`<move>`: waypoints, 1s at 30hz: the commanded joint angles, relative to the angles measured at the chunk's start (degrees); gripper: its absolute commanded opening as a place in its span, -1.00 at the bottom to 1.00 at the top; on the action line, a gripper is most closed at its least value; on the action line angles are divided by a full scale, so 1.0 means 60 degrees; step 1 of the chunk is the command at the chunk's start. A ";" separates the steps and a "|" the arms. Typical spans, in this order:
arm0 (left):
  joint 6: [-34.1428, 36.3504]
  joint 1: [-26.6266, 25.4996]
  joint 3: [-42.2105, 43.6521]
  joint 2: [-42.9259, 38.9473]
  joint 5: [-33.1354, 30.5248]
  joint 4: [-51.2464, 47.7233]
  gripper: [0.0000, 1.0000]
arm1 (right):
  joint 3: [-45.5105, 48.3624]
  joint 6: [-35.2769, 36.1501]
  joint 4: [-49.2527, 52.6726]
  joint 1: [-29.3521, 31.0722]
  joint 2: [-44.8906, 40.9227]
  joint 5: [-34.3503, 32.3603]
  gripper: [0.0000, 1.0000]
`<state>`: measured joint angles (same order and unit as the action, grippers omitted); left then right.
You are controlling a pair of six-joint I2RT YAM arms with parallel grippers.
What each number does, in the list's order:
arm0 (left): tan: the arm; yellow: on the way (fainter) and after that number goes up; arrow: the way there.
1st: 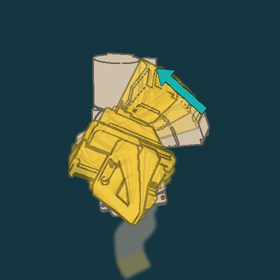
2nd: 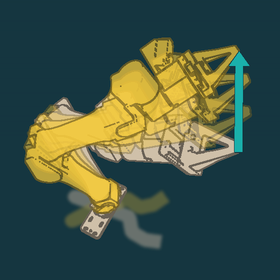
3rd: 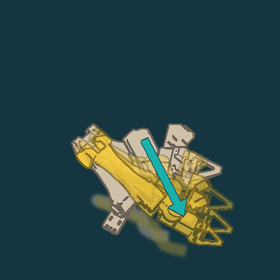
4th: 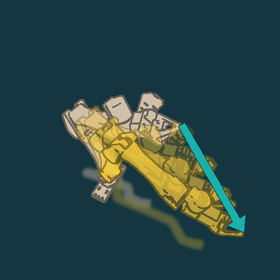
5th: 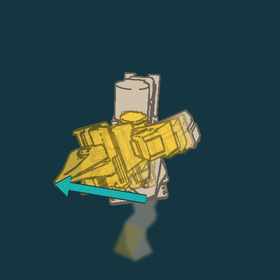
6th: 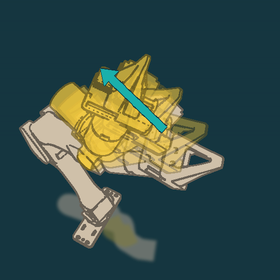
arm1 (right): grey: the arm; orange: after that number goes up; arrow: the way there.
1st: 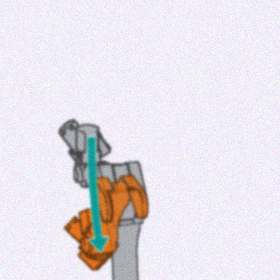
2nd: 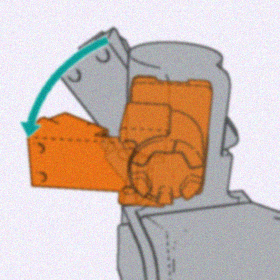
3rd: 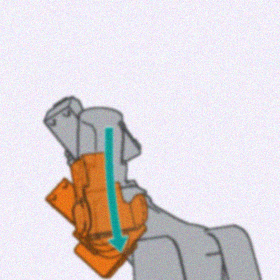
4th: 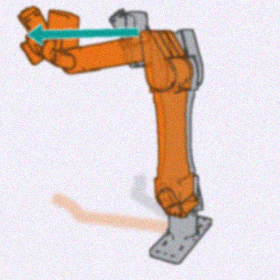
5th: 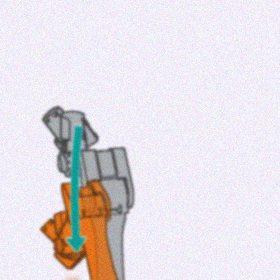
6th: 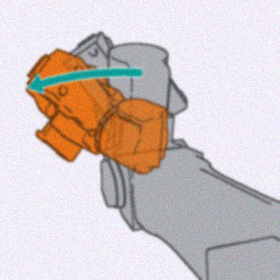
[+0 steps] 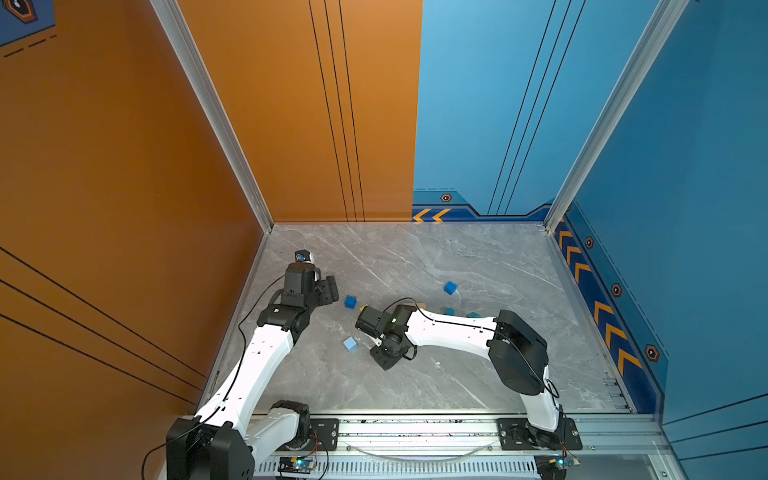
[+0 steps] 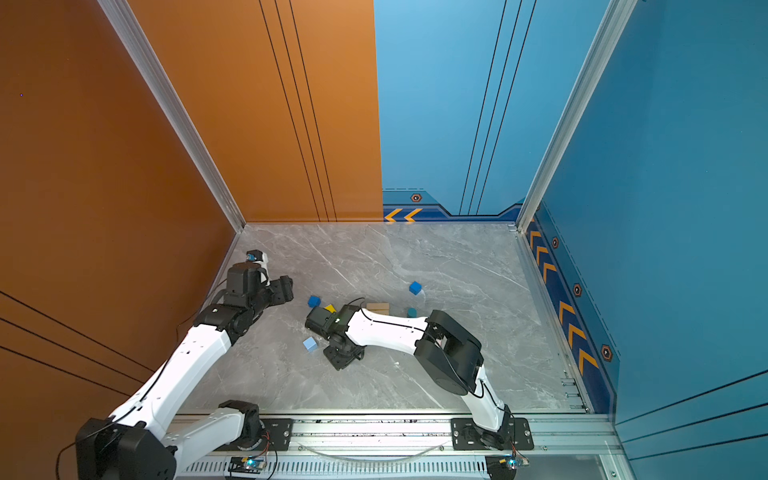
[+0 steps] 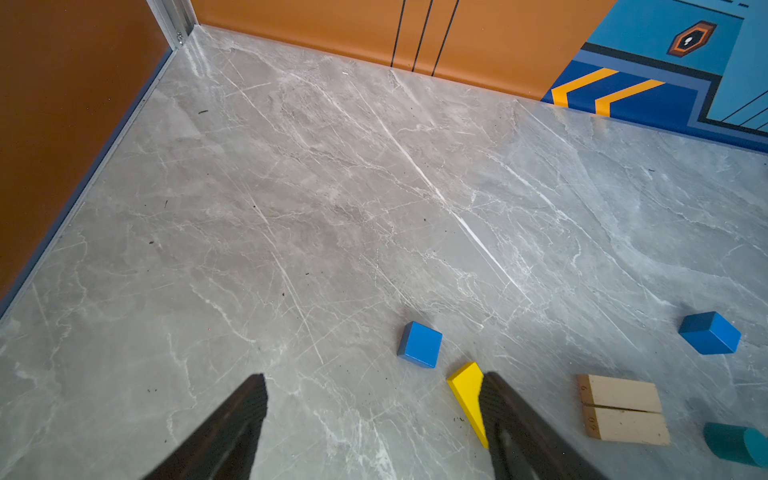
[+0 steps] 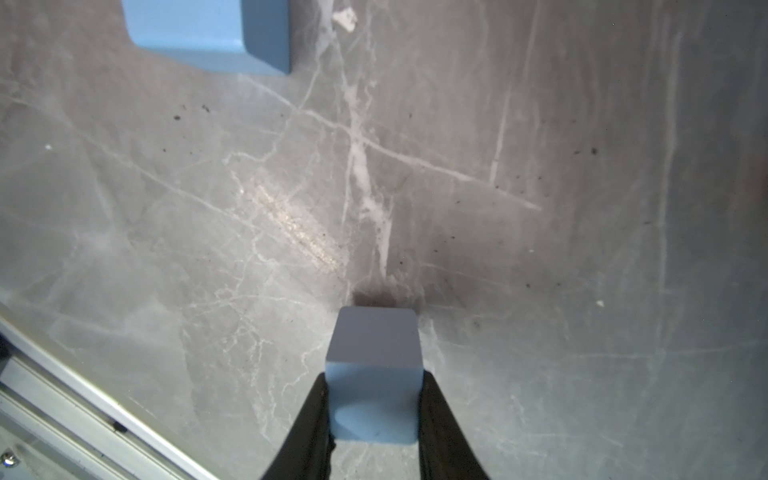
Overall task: Build the wood block tower
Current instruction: 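Lift the light blue cube and carry it over the wood stack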
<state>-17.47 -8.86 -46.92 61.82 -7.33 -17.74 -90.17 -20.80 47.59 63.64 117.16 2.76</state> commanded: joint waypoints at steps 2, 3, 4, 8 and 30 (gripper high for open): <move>-0.0071 0.0154 0.0199 -0.0146 0.0252 0.0095 0.65 | -0.0393 -0.0718 0.0660 -0.0384 -0.0449 -0.0928 -0.82; -0.0090 0.0172 0.0213 -0.0139 0.0275 0.0134 0.65 | -0.0420 -0.0818 0.0721 -0.0455 -0.0514 -0.1084 -0.83; -0.0090 0.0206 0.0230 -0.0120 0.0334 0.0171 0.65 | -0.0478 -0.0939 0.0788 -0.0545 -0.0575 -0.1263 -0.85; -0.0105 0.0277 0.0275 0.0010 0.0559 0.0357 0.65 | -0.0719 -0.1408 0.1050 -0.0945 -0.0675 -0.1837 -0.90; -0.0048 0.0675 0.0246 0.0957 0.1160 0.0812 0.65 | -0.2021 -0.2772 0.1384 -0.2192 0.0529 -0.2930 -0.97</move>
<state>-17.65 -5.23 -45.89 67.13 -1.78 -13.47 -100.99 -35.92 53.63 50.92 117.84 -13.17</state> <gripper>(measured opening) 0.827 0.300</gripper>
